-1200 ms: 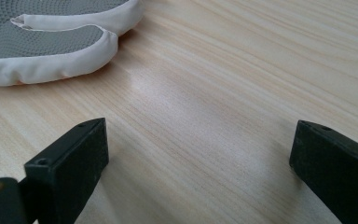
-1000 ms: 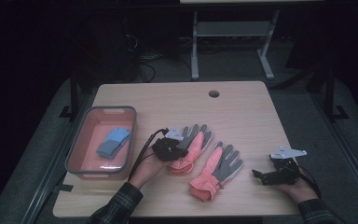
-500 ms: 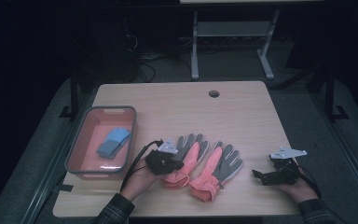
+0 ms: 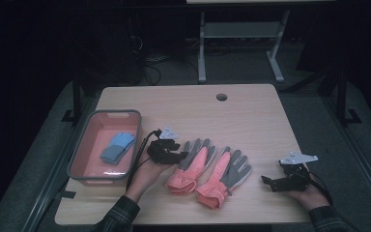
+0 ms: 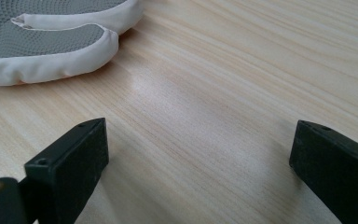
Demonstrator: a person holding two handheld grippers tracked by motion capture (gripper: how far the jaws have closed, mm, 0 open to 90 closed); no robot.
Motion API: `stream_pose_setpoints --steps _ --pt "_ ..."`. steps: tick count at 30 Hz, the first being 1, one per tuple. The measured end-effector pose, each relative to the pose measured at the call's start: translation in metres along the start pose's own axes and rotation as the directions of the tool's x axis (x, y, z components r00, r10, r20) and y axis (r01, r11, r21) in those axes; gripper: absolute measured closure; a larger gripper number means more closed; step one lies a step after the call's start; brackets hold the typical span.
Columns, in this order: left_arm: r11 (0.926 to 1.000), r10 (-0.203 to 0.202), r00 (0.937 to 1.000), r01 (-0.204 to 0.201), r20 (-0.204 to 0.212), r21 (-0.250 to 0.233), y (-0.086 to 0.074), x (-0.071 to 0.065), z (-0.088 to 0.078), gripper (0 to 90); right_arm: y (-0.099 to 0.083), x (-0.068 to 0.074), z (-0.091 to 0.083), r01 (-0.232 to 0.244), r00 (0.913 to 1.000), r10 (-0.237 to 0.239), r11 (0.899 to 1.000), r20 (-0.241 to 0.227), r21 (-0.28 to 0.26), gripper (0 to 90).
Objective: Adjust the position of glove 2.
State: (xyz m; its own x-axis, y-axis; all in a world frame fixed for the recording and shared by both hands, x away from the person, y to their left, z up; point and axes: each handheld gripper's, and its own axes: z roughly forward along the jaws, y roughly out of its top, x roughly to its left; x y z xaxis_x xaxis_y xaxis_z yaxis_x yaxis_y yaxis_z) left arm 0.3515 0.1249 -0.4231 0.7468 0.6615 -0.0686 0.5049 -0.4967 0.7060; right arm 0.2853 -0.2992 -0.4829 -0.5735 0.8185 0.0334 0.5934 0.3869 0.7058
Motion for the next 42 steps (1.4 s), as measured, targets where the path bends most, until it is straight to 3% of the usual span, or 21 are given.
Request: stream_pose_setpoints --steps 4,13,17,20,24,27,30,33,35,38,42 --pt "0.9987 -0.051 0.9986 0.051 0.017 0.001 -0.005 0.007 0.007 48.3 0.000 0.000 0.000 0.000 1.0000 0.000 1.000 0.000 0.000 4.1" --pt "0.9980 -0.037 0.9993 0.036 0.002 0.053 -0.013 0.006 0.020 44.1 0.000 0.000 0.000 0.001 1.0000 -0.001 1.000 0.001 -0.001 4.1" --pt "0.9966 -0.057 0.9984 0.056 0.003 0.061 -0.017 0.007 0.023 43.7 0.000 0.000 0.000 0.001 1.0000 -0.001 1.000 0.002 -0.001 4.1" --pt "0.9934 -0.094 0.9954 0.093 0.017 0.067 -0.022 0.008 0.027 45.0 0.000 0.000 0.000 0.001 1.0000 -0.001 1.000 0.002 -0.001 4.1" --pt "0.9942 -0.080 0.9962 0.077 0.035 0.075 -0.022 0.007 0.027 52.7 0.000 0.000 0.000 0.001 1.0000 -0.001 1.000 0.002 -0.001 4.1" --pt "0.9956 -0.030 0.9994 0.029 0.016 0.090 -0.020 0.001 0.028 60.8 0.000 0.000 0.000 0.007 1.0000 -0.007 1.000 0.000 -0.002 4.1" --pt "0.9941 -0.038 0.9992 0.036 0.012 0.102 -0.020 0.000 0.029 62.8 0.000 0.000 -0.001 0.009 0.9999 -0.009 1.000 -0.005 0.001 4.4" --pt "0.9920 -0.089 0.9950 0.085 0.046 0.093 -0.022 0.004 0.030 64.9 0.000 0.000 -0.003 0.013 0.9998 -0.013 1.000 -0.012 0.011 13.1" --pt "0.9913 -0.101 0.9929 0.095 0.063 0.092 -0.023 0.005 0.030 67.7 0.002 0.001 -0.007 0.017 0.9997 -0.017 1.000 -0.016 0.021 16.9" --pt "0.9915 -0.098 0.9928 0.091 0.069 0.093 -0.023 0.005 0.030 71.5 0.004 0.007 -0.012 0.042 0.9974 -0.041 0.999 -0.060 0.016 30.2" --pt "0.9910 -0.107 0.9906 0.100 0.085 0.090 -0.022 0.008 0.028 81.3 0.006 0.022 -0.017 0.081 0.9879 -0.078 0.997 -0.134 0.011 45.1"
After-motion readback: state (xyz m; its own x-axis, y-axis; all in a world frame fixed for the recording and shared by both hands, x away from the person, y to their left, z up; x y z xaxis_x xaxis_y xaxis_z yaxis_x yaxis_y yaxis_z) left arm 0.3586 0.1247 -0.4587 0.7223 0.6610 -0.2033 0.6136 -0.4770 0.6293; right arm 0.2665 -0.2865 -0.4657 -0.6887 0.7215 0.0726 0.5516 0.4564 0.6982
